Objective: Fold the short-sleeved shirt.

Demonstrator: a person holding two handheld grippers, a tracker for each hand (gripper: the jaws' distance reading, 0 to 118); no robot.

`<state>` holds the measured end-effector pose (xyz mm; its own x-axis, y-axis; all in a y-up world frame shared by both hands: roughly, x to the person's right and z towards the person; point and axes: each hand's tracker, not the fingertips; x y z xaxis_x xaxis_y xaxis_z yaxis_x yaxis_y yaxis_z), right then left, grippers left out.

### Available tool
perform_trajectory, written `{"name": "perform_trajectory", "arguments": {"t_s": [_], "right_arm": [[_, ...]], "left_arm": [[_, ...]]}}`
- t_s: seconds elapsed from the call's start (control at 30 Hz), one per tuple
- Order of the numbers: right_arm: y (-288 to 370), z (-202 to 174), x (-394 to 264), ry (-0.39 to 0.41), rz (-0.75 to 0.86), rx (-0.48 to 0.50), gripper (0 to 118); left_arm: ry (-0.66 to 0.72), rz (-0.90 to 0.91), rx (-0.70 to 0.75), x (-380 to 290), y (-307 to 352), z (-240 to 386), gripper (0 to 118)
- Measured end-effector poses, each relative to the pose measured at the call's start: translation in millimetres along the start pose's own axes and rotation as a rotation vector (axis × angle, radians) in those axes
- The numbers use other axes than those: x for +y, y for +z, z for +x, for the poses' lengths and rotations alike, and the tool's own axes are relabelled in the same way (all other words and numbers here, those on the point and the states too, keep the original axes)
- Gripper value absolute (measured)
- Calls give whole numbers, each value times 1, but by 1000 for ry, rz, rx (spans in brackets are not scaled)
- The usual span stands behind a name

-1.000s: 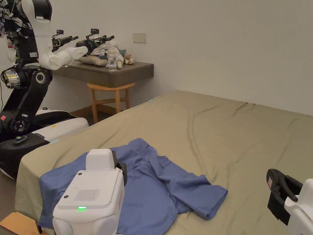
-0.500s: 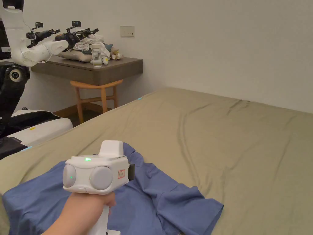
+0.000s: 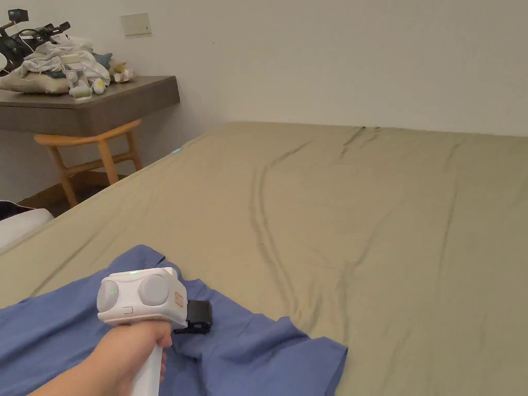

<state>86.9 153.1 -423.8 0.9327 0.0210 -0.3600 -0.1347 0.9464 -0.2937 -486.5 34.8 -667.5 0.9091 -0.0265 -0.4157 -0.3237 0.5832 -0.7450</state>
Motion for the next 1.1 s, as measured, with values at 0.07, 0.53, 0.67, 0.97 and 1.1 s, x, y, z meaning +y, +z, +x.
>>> {"name": "perform_trajectory", "arguments": {"t_s": [0.07,0.53,0.67,0.97,1.1], "right_arm": [[10,14,-13,-15,9,-13,1],[36,19,0,-111,116,49,1],[46,86,-69,-156,114,70,1],[74,138,-82,-243,191,-8,1],[89,173,-98,-191,242,-149,1]], "left_arm": [[-95,59,-70,2,2,7,25],[-21,416,-246,-5,216,3,0],[-82,587,-374,13,296,32,0],[-288,671,-709,56,380,194,0],[-316,507,-918,44,372,303,0]]}}
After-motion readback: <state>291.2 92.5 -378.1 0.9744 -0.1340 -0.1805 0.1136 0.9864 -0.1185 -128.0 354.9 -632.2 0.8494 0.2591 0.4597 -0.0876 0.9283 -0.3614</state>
